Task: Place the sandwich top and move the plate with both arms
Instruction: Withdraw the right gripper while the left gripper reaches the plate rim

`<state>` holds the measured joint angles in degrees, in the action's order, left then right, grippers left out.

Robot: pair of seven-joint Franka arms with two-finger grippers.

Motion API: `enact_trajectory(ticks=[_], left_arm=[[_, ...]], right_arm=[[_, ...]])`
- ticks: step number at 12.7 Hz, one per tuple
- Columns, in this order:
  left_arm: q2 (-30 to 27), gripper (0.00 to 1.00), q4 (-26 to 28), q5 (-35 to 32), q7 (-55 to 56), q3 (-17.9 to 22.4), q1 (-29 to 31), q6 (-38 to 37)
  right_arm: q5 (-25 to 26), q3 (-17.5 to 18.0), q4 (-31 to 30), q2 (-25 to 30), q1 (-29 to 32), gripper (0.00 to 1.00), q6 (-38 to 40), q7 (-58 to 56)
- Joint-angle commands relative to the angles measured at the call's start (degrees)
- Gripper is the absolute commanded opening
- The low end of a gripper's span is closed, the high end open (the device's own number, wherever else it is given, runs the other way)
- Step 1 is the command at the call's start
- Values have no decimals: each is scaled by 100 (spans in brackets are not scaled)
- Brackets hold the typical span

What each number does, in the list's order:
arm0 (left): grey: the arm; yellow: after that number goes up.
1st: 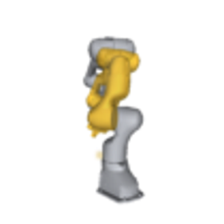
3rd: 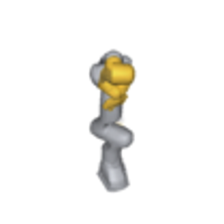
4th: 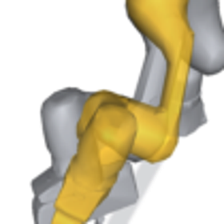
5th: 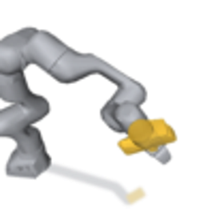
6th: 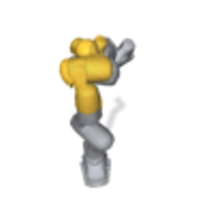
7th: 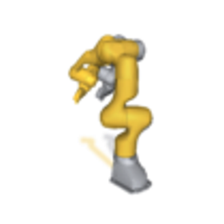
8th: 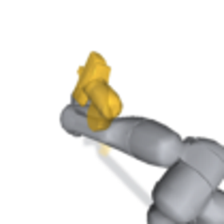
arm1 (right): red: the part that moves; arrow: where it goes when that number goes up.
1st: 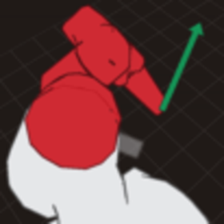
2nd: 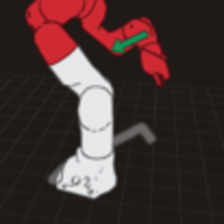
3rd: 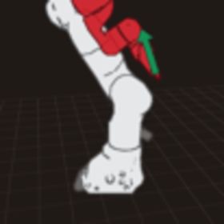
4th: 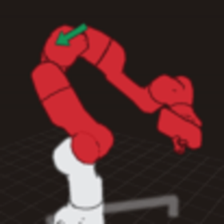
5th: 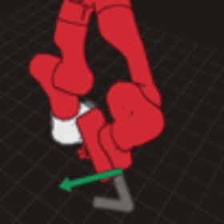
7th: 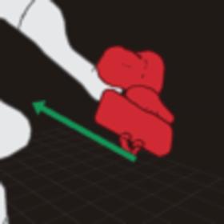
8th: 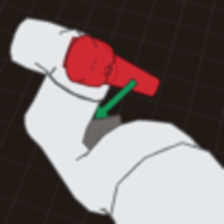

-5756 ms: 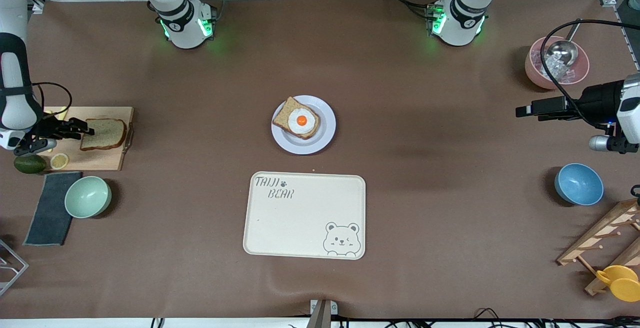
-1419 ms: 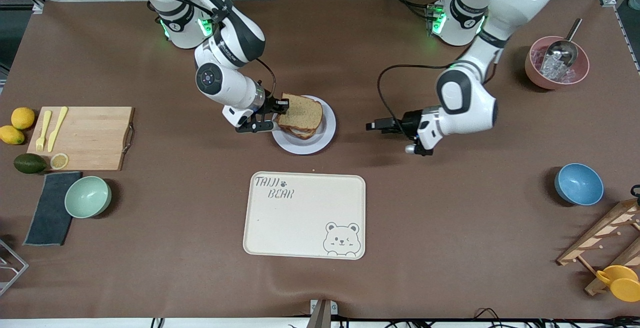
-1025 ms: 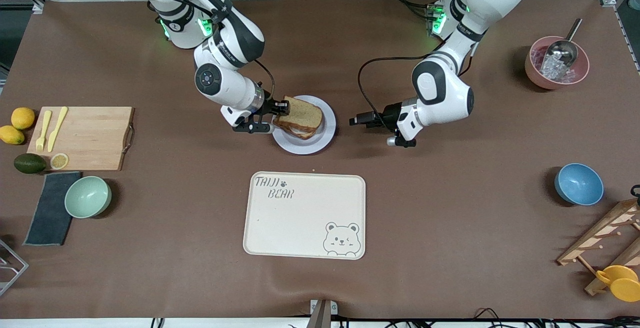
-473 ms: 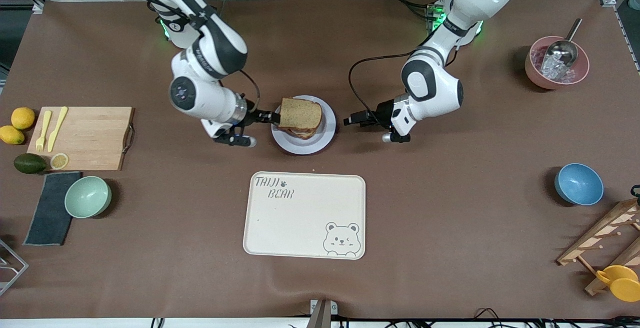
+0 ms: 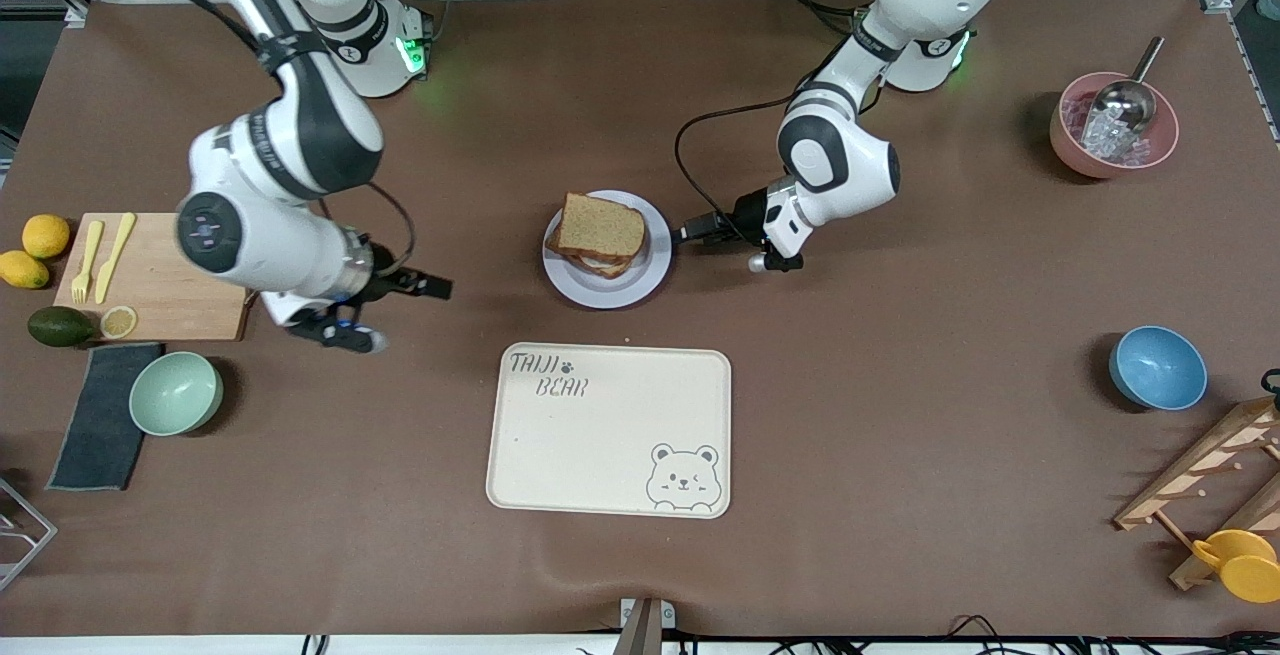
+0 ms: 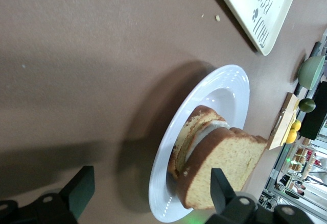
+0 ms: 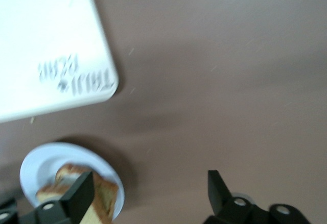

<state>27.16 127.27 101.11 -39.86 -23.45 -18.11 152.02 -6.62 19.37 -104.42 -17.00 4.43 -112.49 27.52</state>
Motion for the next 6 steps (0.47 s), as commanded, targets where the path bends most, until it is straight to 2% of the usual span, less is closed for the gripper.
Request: enact_trajectory(ticks=[1,6], left_arm=[[167,100,-167,460,-398,8,-87,144],[386,100,-412,1366,-1093,8,-306,283]], right_arm=[[337,-519,193,30,5,100,131,-561],[302,-1811,510,346,-118,100,553,-2722]])
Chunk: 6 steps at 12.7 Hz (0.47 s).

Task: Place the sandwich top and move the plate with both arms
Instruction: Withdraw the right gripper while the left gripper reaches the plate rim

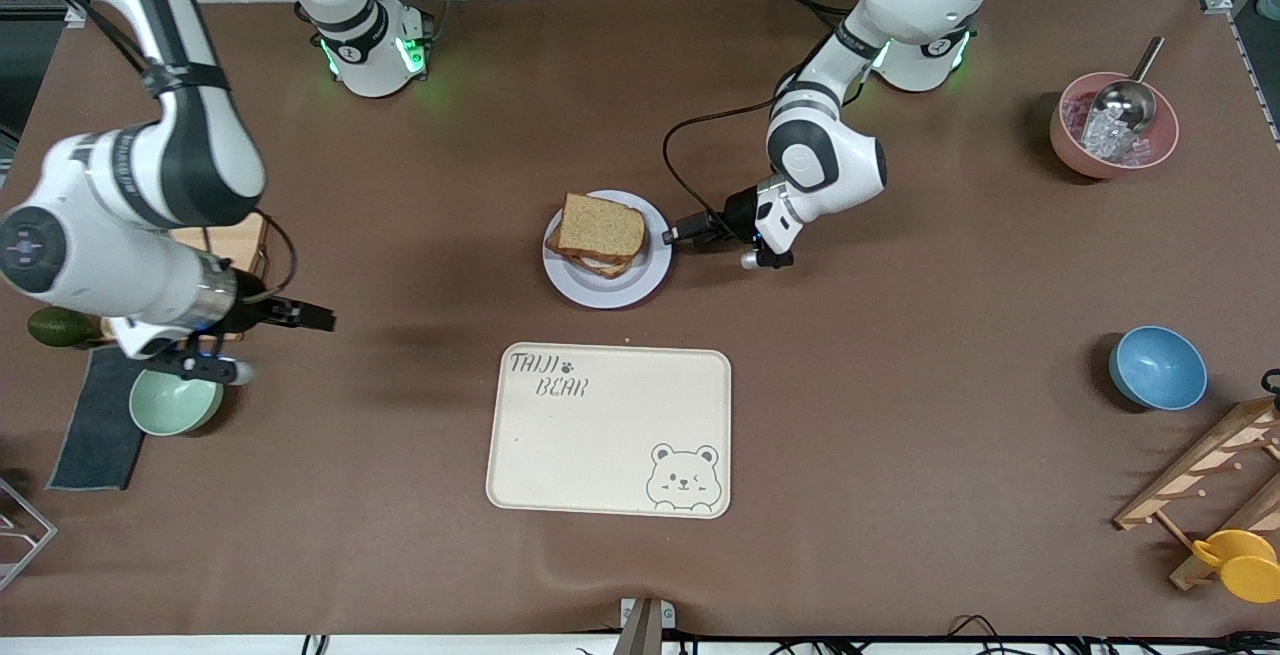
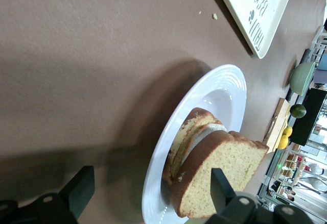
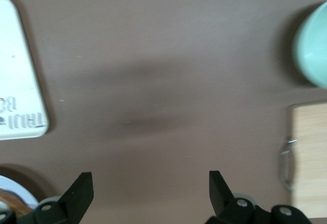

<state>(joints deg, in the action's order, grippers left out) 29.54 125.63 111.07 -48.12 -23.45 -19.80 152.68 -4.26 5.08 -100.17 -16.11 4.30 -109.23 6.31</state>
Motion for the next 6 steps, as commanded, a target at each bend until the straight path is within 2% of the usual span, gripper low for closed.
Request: enact_trajectory(ticks=[1,4,6], left_arm=[[200,100,-354,449,-268,7,-216,357],[262,100,-452,608,-277,7,-304,490],[341,100,-539,643,-277,7,-375,551]], right_arm=[[48,-559,85,380,-104,100,279,-892],[74,-1165,164,793,-411,100,639,-1149],[109,-1351,523,925,-473,100,1147,-1420]])
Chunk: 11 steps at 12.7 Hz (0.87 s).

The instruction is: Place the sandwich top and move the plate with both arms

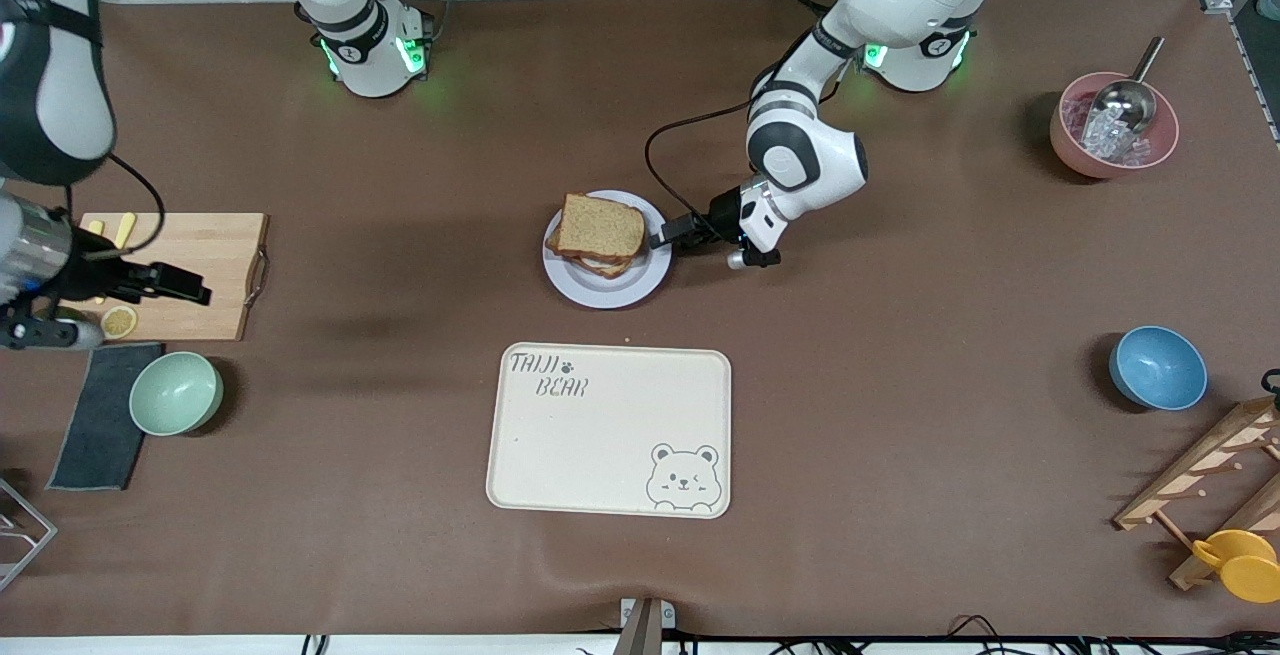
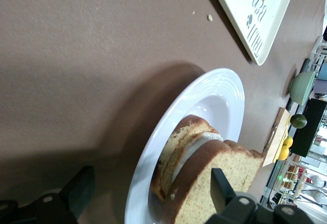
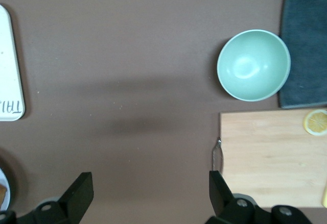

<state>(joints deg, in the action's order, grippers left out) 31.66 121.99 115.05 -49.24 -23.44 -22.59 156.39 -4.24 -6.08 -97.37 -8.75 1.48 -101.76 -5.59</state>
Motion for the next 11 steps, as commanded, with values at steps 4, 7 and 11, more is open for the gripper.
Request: enact_trajectory(ticks=[4,7,11], left_arm=[[235,100,-246,395,-226,6,-210,357],[235,76,-255,657,-235,15,-420,540],[226,0,-255,1037,-244,59,-606,744]], right_arm=[[108,-719,447,812,-491,100,1366,-469],[108,-658,-350,1577,-447,100,1055,-408],[484,-2,-144,1526,61,100,481,-286]])
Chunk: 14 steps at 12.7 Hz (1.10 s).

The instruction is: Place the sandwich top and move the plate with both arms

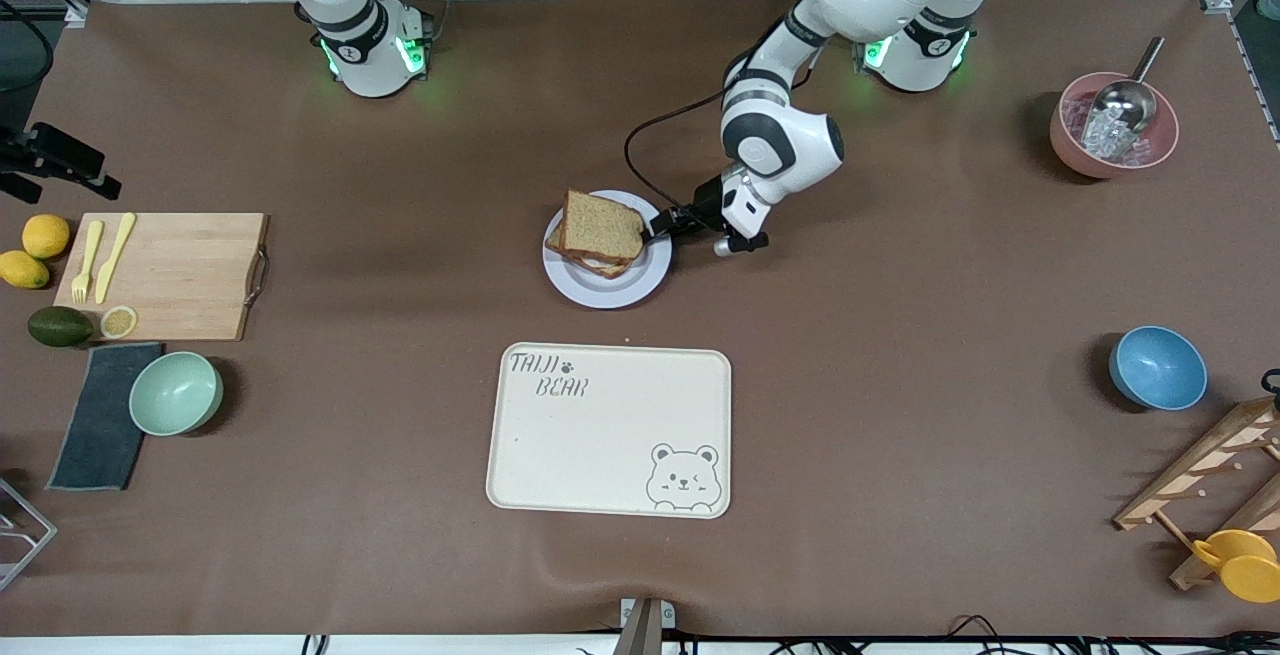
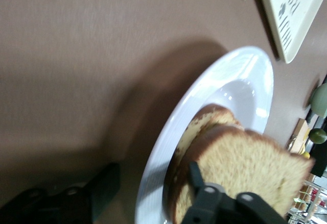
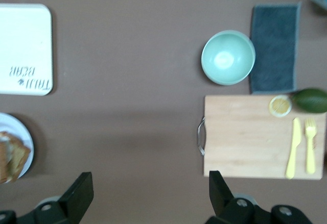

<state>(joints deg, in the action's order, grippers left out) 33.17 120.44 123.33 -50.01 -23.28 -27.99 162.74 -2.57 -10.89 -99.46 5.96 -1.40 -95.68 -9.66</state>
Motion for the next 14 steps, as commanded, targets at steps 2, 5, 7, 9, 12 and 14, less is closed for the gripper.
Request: enact_trajectory(ticks=[2,5,7,9,12,14], left_arm=[[67,0,-108,227,-185,42,-66,214],[-12,0,-117,253,-185,42,-40,380],[-74,0,-161,253,-185,34,-5,538],[-170,0,-178,410,-176,34,13,679],[-346,0,-178,561,-176,34,13,916],[-425,0,-178,578,-176,34,30,1014]], right_arm=[[345,562,225,-111,403,100,-118,473],[354,562,1189,-674,430,100,468,474],[363,562,1192,-657,377,100,681,500],[363,562,1192,-657,395,100,673,492],[363,562,1210,-666,395,100,655,492],[371,562,1210,-666,386,100,656,500]])
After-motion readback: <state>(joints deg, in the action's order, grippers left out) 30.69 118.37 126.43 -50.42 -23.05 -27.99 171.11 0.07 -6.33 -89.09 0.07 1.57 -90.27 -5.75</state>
